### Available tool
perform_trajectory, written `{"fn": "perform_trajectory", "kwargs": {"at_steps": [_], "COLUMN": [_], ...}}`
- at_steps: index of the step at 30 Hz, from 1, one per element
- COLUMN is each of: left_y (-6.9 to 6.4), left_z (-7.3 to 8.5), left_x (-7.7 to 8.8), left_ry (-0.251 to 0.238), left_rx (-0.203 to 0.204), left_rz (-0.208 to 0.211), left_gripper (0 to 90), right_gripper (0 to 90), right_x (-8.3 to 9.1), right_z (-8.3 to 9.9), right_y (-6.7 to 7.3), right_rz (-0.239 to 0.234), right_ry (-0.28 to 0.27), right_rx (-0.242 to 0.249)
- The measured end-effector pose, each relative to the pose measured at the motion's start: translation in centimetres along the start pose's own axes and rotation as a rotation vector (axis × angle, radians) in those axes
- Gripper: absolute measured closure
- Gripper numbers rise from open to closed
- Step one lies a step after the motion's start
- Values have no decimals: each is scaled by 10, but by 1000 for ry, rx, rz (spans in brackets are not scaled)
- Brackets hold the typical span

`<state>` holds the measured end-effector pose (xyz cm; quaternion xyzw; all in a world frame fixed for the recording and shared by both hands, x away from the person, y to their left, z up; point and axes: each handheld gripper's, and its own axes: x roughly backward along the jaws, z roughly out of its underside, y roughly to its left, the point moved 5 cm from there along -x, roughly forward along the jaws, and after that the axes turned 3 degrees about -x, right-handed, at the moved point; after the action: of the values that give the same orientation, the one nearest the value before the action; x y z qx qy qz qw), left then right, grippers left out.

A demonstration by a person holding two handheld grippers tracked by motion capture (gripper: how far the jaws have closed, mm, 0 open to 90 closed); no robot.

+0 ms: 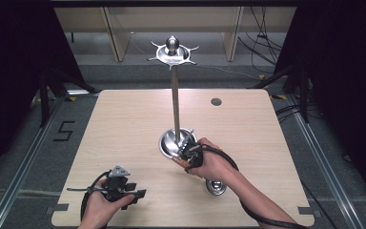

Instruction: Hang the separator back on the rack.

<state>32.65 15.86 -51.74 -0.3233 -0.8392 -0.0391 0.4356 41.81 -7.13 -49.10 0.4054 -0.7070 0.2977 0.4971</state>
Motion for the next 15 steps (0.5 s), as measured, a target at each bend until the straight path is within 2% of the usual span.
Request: {"fn": "perform_trajectory", "kwargs": {"at_steps": [2, 3, 5, 8, 9, 12, 13, 14, 15], "left_y": [-1, -1, -1, -1, 0, -1, -1, -1, -1], "left_z": [0, 0, 0, 0, 1, 1, 1, 1, 1], "left_x": [0, 0, -1, 0, 0, 0, 0, -1, -1], "left_ry": [8, 10, 11, 8, 15, 16, 16, 16, 16], "left_rx": [-7, -7, -2, 2, -5, -4, -4, 1, 1], "left_rz": [6, 9, 1, 2, 7, 1, 1, 5, 5], "left_gripper": [489, 489, 489, 489, 489, 489, 488, 488, 488], "right_gripper": [686, 686, 686, 687, 687, 687, 687, 687, 687], "right_x": [9, 13, 20, 32, 35, 48, 48, 58, 60], "right_z": [7, 10, 17, 28, 31, 41, 41, 48, 50], "right_y": [-3, -2, -5, -10, -12, -16, -16, -20, -21], "right_rz": [3, 1, -7, -5, 18, 15, 15, 32, 29], "right_ry": [-59, -86, -146, -249, -281, -364, -364, -433, -450], "right_rx": [8, -19, -13, -35, -41, -57, -57, -92, -88]}}
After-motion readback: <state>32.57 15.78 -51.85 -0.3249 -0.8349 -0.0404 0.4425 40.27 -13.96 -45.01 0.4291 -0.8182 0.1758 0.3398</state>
